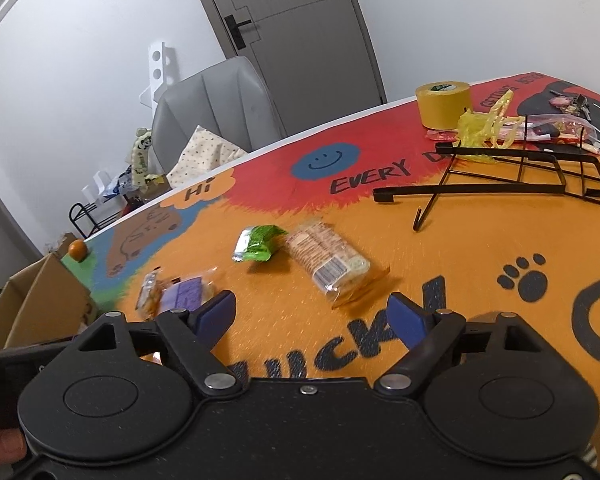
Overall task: Organize snacks
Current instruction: 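Grasp the purple bar with the left gripper while the right grasps the bread packet, then carry both packets over the cardboard box and lower them inside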
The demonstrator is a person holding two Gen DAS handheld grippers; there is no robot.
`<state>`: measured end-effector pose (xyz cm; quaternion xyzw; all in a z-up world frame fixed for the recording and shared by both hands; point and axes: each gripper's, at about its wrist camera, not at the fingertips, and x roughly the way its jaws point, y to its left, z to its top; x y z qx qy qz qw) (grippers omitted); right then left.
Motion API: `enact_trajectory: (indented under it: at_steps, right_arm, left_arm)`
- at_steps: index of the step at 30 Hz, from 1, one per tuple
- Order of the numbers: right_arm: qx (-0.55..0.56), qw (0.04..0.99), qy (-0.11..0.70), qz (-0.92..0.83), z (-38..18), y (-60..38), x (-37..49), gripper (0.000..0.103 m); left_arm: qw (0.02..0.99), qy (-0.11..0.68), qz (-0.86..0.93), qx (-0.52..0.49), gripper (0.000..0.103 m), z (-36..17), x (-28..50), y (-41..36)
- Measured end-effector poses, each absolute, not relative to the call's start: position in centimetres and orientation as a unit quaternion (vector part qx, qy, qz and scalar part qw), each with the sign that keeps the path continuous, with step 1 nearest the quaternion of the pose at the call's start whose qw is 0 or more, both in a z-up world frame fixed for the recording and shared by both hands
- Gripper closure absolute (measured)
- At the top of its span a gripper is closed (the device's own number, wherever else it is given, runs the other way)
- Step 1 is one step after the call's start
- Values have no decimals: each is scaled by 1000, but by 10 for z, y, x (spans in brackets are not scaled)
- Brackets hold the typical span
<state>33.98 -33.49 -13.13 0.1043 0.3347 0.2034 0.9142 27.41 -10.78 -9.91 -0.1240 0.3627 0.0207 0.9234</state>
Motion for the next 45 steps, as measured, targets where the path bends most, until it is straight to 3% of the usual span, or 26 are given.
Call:
enact_trajectory:
  at_steps: [4,11,13,17,20,23,27,30,45]
  right_arm:
    - [98,917,333,197,-134,-329,351,20]
    - [76,922,335,180,-143,-319,370,23]
    - [70,925,333,169,-145,-317,375,26]
    - [62,926,332,169,-146,-311,380,26]
    - [55,927,328,172,-145,-306,382,26]
    - [47,928,330,165,-150,-300,383,32]
    - [40,925,341,163,-157,-298,376,60]
    - [47,921,347,171,-155,-301,365,69]
    - [119,908,349,199,-148,-314,293,70]
  left_arm:
    - [922,369,24,-117,12,-110,287,-112]
    - [923,369,36,-105,26,-121,297,-116]
    - [924,366,38,-100,32,-122,298,-116]
    - [926,360,40,-103,56,-121,298,-112]
    - [927,357,36,-108,63,-121,295,-109]
    - [927,357,33,-110,65,-120,291,-109]
    - [926,358,30,-113,68,-118,285,-108]
    - [926,359,30,-117,69,-117,278,-105]
    - [932,342,15,-121,74,-99,225,-96]
